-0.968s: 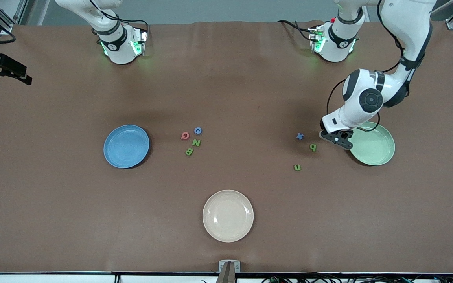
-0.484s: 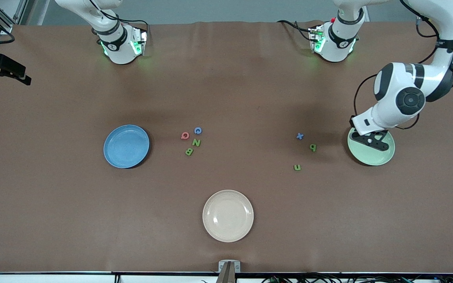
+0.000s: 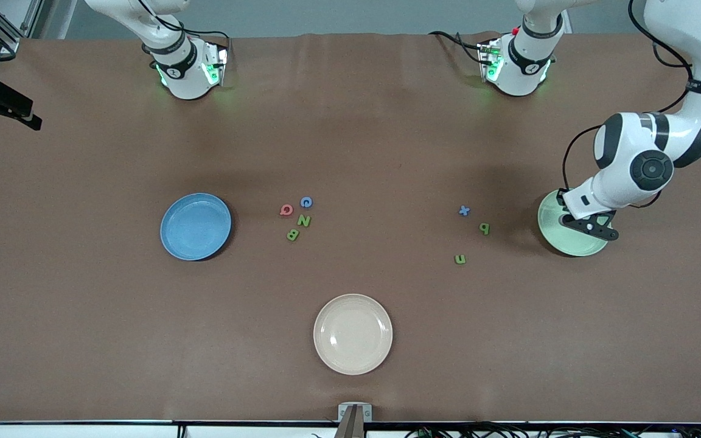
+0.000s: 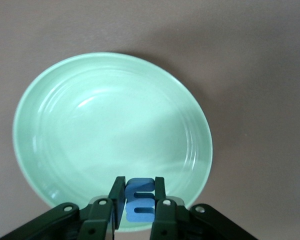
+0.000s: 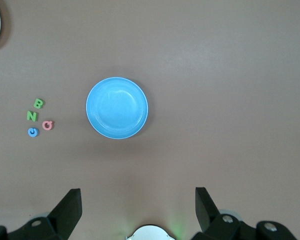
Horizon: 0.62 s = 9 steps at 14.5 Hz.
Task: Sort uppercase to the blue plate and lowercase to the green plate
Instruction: 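Carry the blue e onto the green plate and open the left gripper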
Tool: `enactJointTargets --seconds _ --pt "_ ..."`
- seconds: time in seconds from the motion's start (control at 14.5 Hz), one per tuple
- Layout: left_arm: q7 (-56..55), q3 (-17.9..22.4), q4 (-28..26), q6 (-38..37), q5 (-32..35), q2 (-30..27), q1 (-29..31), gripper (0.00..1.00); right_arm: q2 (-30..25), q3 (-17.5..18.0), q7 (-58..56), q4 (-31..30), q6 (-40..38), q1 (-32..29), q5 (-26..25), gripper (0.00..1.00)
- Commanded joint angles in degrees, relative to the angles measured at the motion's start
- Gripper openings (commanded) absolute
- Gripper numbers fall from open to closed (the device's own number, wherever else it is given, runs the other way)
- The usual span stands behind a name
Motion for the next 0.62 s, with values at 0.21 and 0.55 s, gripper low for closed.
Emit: enactJointTargets --seconds 0.21,0.55 --pt "-0.37 -0.37 0.05 3.93 1.44 4.06 0.5 0.06 2.88 0.16 -0.32 0.92 2.72 -0.97 -0.29 1.0" --pt "0.06 -0.37 -0.12 5.16 2.23 4.59 1.21 0.13 9.56 -0.02 -0.41 1.1 4.93 -1.94 -0.2 1.0"
